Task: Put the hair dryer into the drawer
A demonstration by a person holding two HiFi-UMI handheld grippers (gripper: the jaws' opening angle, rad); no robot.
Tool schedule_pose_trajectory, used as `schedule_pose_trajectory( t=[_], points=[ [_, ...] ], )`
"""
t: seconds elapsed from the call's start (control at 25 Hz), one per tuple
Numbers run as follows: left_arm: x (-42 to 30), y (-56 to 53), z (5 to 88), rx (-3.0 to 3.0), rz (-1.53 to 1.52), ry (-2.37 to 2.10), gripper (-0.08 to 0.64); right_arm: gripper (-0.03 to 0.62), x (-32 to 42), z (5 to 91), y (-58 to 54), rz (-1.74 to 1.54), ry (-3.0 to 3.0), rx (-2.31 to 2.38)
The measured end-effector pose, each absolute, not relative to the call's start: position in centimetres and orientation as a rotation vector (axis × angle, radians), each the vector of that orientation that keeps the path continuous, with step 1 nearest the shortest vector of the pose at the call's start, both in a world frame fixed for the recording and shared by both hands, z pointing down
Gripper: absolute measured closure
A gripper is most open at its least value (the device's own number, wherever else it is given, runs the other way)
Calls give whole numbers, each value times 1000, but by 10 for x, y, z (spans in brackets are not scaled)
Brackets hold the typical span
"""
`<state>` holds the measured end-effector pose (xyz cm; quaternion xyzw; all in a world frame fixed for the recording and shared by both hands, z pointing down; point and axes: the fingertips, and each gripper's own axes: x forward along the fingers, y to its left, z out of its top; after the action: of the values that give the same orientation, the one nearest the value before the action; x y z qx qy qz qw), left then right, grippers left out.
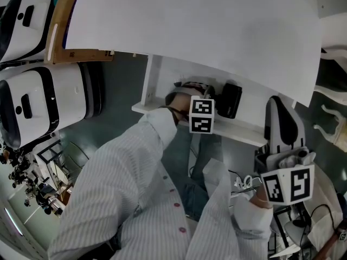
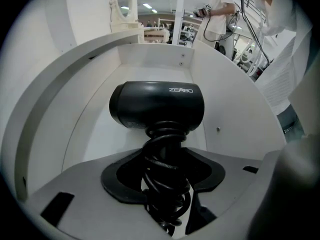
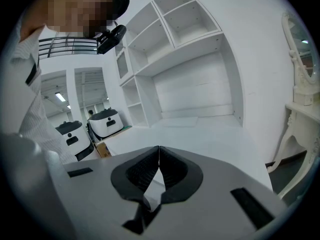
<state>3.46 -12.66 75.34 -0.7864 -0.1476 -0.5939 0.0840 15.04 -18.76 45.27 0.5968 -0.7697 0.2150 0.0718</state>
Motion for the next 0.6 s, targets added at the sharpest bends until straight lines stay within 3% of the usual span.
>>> schedule_pose_trajectory(
  t=[0.6],
  points=[
    [36,-124,759,-2340,-1755,-451,327,581,143,452,-191,666,-2331,1776]
  ],
)
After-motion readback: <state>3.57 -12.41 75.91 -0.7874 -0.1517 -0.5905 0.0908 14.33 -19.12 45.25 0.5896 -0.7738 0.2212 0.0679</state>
